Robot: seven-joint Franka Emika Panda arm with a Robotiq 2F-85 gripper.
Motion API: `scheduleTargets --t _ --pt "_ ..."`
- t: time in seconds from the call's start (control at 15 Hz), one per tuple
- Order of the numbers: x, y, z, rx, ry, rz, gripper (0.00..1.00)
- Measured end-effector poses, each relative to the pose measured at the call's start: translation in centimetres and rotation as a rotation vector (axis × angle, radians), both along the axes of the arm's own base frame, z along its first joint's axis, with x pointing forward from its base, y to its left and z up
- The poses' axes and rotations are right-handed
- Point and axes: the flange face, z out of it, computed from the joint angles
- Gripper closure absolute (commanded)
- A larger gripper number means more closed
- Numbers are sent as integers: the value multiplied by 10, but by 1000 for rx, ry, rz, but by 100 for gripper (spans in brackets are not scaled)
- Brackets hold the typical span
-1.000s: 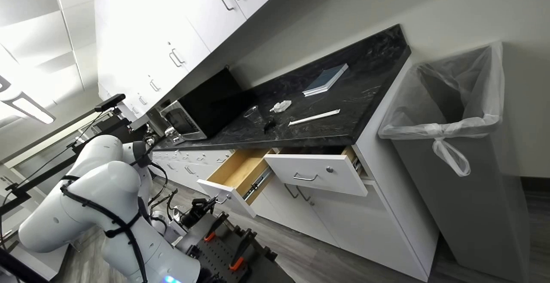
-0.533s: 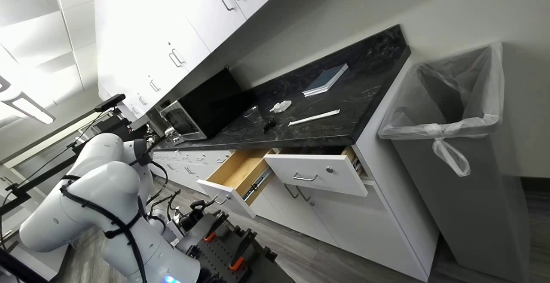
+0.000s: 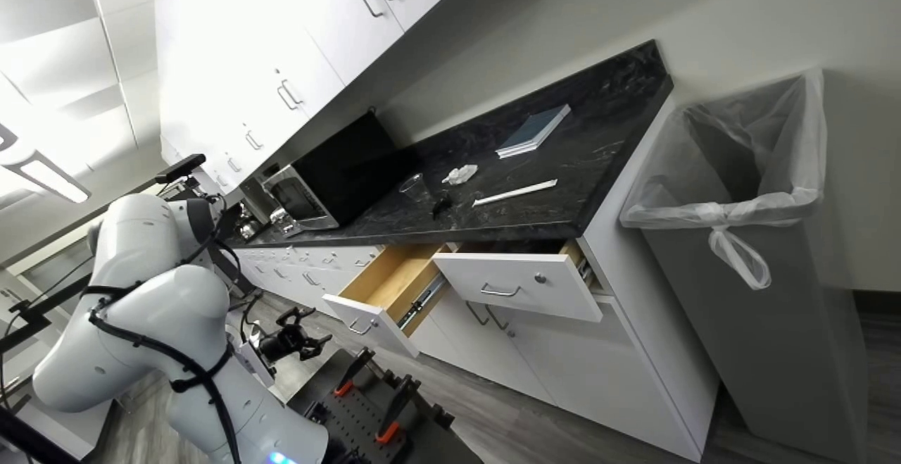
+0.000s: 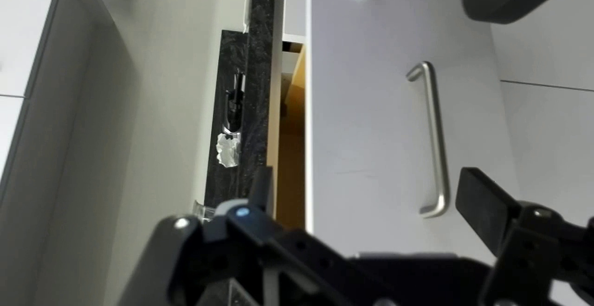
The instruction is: Open the first and second top drawers from the right of the cabinet. Pick up the tape from the first drawer and put it in the second drawer.
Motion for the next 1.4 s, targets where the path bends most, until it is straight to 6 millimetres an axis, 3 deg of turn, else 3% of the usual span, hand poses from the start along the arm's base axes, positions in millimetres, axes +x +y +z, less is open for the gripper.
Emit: scheduleTargets --t 0.2,0.33,0.73,1.0,1.4 --pt "8 -7 56 39 -21 -31 0" --pt "18 -15 81 63 -29 -43 0" --pt "31 -21 87 111 -49 -57 0" --pt "74 -38 118 289 -81 -144 0" --pt "146 -100 180 564 -98 -291 0"
